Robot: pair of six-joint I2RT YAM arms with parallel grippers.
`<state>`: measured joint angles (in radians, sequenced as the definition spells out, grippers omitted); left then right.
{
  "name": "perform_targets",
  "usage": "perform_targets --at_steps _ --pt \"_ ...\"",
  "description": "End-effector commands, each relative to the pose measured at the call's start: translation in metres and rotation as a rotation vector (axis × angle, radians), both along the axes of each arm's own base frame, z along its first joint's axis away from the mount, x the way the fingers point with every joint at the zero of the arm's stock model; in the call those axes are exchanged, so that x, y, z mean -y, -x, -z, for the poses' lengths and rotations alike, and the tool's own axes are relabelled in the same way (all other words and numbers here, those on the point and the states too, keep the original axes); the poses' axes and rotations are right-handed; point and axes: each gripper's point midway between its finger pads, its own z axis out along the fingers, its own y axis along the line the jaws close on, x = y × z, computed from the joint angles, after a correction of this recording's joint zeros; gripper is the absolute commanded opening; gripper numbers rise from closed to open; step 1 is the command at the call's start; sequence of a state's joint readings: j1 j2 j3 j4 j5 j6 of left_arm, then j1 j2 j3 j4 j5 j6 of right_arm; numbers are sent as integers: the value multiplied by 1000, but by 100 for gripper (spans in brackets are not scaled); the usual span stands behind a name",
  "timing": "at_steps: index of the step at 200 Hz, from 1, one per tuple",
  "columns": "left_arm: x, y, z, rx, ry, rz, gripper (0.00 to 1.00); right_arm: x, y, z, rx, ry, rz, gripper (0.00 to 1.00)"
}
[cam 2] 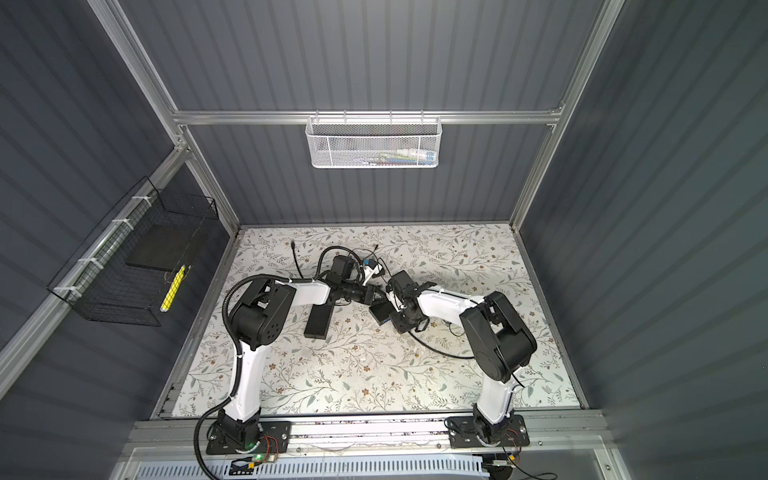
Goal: Insert the plug into the switch port
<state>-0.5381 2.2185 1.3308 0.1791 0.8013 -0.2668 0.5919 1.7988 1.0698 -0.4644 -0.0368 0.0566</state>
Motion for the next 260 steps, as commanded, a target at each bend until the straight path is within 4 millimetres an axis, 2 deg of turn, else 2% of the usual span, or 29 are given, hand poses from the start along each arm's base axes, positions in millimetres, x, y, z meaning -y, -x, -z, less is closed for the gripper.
perform_targets --at_steps 1,34,111,172,260 --pt "3 71 57 -244 -114 95 28 -36 -57 -46 242 -142 9 3" --pt "5 72 62 -255 -111 72 27 -36 -61 -47 254 -141 18 3" --pt "3 84 73 -280 -127 79 27 -50 -78 -75 299 -197 33 2" --pt "2 88 76 -295 -119 84 27 -51 -85 -64 313 -187 43 2" --pt "-2 96 82 -319 -137 89 26 -62 -102 -74 359 -218 39 1"
